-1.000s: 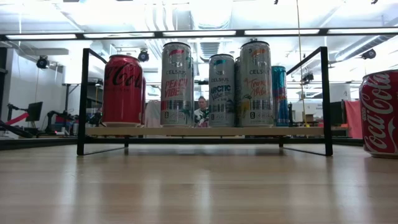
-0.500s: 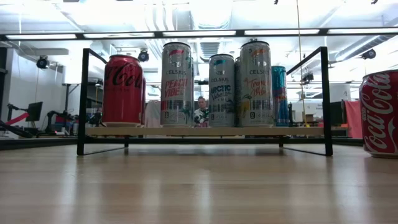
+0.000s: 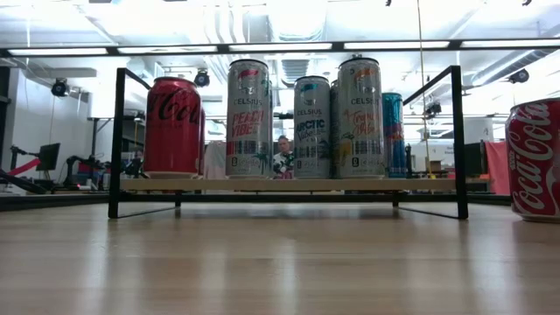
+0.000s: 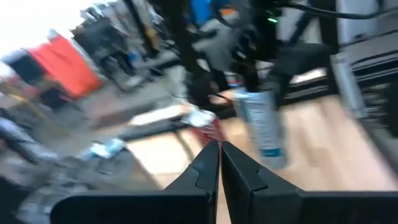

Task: Place canned beverage on shelf
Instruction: Put the white and blue soda can on the shelf aligned with the other white and blue soda can

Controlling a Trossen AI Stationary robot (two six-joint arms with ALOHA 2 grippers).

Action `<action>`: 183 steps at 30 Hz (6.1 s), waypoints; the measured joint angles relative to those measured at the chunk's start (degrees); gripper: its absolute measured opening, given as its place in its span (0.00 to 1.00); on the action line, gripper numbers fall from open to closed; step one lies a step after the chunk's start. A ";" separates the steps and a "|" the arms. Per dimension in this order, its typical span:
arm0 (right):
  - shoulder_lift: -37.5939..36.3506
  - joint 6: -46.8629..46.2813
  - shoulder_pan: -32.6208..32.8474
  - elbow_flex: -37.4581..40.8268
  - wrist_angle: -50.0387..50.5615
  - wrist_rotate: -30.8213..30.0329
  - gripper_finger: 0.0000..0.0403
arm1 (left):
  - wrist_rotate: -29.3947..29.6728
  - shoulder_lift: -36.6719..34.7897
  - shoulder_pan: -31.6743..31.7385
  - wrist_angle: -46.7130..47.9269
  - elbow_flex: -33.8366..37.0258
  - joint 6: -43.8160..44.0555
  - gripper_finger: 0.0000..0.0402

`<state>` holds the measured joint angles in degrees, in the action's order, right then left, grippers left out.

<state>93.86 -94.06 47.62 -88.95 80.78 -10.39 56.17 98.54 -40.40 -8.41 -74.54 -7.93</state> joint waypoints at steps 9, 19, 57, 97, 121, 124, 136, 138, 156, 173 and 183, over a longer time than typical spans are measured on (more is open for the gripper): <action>0.07 26.43 -4.17 -0.32 -14.29 -21.34 0.64 | -15.16 0.42 1.77 6.52 0.02 15.92 0.16; 0.45 43.44 -5.66 1.51 -27.55 -36.53 0.64 | -11.72 0.63 2.68 13.77 0.11 21.65 0.67; 1.18 58.67 -10.25 1.35 -40.10 -37.47 0.68 | -3.01 6.92 8.65 13.19 0.35 16.18 0.61; 1.15 100.42 -10.28 5.57 -88.62 -53.31 0.81 | -4.69 -8.61 7.03 -58.31 28.68 -16.42 0.61; 3.08 103.71 -17.27 5.42 -99.73 -40.60 0.58 | -1.74 -1.40 6.64 -59.56 22.93 -20.34 0.72; 2.89 103.66 -17.27 5.20 -98.97 -40.61 0.58 | -1.58 -1.40 6.57 -59.43 22.93 -20.34 0.75; -4.15 99.84 -17.25 5.00 -91.37 -40.48 0.58 | -0.89 -3.06 6.16 -55.43 22.95 -20.60 0.77; -5.23 99.28 -17.25 5.00 -89.77 -41.08 0.58 | 0.77 -3.42 5.98 -55.17 22.95 -23.18 0.77; -6.80 59.83 -17.29 6.10 -55.63 -49.29 0.58 | 6.63 -24.64 4.54 -54.57 36.37 -40.24 0.77; 4.85 39.43 -22.51 6.13 -52.96 -47.52 0.58 | 2.04 -37.16 4.58 -53.74 48.57 -31.42 0.77; 8.75 33.46 -22.75 6.14 -52.02 -48.57 0.58 | 6.20 -37.19 4.59 -53.52 48.98 -34.49 0.77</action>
<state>102.62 -60.61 24.87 -82.81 28.76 -58.96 62.37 61.35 -35.81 -61.93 -25.56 -42.42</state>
